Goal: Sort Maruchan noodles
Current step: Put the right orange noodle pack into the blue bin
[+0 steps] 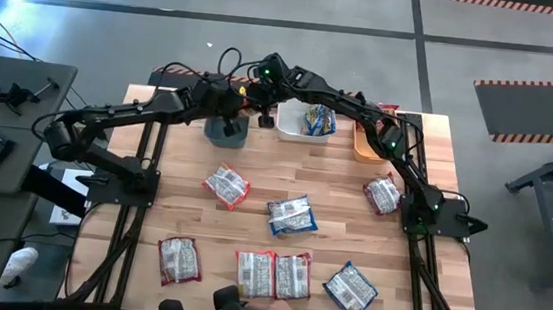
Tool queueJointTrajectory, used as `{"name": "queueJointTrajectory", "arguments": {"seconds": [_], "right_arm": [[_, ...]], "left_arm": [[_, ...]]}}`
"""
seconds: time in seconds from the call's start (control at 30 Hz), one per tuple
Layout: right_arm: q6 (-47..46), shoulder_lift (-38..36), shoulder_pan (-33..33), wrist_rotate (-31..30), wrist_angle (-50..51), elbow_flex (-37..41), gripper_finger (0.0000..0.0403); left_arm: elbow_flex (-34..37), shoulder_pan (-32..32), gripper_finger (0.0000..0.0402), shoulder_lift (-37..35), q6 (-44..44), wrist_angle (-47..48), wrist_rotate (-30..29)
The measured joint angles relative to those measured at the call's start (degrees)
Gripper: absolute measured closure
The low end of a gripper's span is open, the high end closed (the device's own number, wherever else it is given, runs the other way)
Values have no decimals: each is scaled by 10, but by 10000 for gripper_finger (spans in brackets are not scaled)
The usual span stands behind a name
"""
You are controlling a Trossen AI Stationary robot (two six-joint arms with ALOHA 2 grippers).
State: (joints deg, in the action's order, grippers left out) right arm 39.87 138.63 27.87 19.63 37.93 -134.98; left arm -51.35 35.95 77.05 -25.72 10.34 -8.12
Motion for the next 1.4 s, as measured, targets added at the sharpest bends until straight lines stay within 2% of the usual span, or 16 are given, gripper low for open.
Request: {"name": "queueJointTrajectory", "arguments": {"seconds": [0.1,0.3,0.4,0.53,0.63,0.77,0.87,0.93,1.13,1.4], "right_arm": [[-4,0,0,-6,0,0,367],[-14,-2,0,-65,7,0,298],[-20,-9,6,-71,9,0,269],[-21,-31,25,-66,32,0,249],[-23,-53,63,-1,64,0,247],[-55,-62,131,165,106,3,246],[-72,-62,160,284,72,43,246],[-82,-61,162,336,31,72,246],[-114,-60,145,350,-97,126,246],[-183,-60,98,362,-230,132,246]], "left_arm": [[0,11,390,-1,-3,-1,25],[1,50,399,-1,16,-4,64],[2,66,401,-1,26,-22,77],[46,82,401,-10,34,-97,107],[89,89,401,-25,45,-161,127],[136,89,401,-61,45,-229,136],[167,95,401,-96,47,-276,170],[185,101,401,-121,59,-307,193],[227,136,401,-180,104,-355,256],[240,160,401,-212,135,-378,292]]}}
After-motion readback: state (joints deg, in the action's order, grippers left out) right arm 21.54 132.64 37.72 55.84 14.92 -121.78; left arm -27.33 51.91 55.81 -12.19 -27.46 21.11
